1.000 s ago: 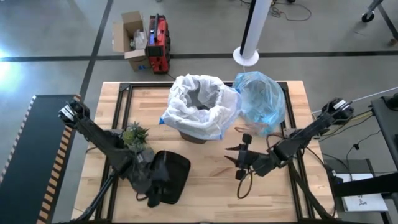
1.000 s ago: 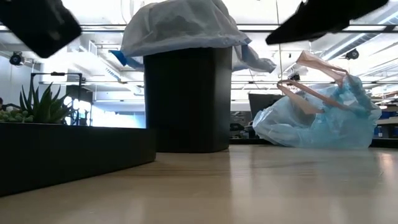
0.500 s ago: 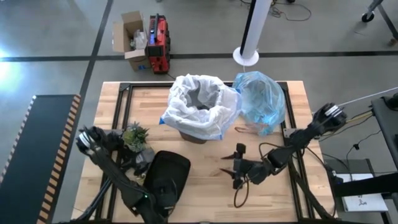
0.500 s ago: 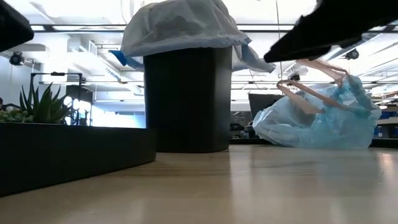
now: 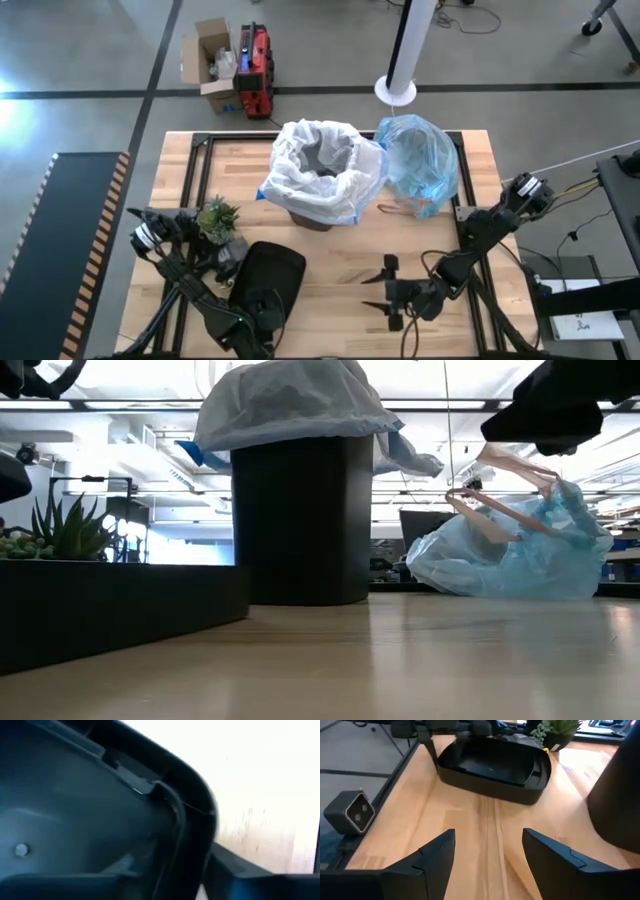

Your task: Place trash/remove bag and relplace

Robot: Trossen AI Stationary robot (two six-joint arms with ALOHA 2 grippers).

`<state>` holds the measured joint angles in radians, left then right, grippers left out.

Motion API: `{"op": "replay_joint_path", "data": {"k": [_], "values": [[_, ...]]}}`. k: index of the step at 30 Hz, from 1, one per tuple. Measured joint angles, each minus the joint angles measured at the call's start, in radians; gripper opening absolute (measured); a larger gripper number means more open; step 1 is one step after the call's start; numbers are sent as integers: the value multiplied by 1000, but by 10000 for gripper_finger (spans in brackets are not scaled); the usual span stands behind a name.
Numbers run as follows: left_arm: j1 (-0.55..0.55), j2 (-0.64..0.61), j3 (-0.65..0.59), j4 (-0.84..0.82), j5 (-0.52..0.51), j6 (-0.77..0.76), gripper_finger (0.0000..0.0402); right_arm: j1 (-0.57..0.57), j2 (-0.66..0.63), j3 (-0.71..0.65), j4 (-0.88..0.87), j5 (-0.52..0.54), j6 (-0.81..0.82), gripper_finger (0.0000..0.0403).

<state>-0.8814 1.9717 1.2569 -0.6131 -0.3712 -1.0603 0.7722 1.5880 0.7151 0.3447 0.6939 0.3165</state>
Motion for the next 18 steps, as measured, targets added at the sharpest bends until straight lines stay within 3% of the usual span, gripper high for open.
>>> {"op": "replay_joint_path", "data": {"k": [3,5,10,18], "values": [[0,2,2,-2,-22,14,40,1,-3,0,9,40,-30,213],[1,2,8,-9,-41,20,18,0,-7,0,25,46,-77,211],[4,-2,49,0,-125,118,33,0,-7,0,172,99,-301,219],[20,-68,207,8,-189,313,23,-6,-2,2,419,112,-623,258]]}}
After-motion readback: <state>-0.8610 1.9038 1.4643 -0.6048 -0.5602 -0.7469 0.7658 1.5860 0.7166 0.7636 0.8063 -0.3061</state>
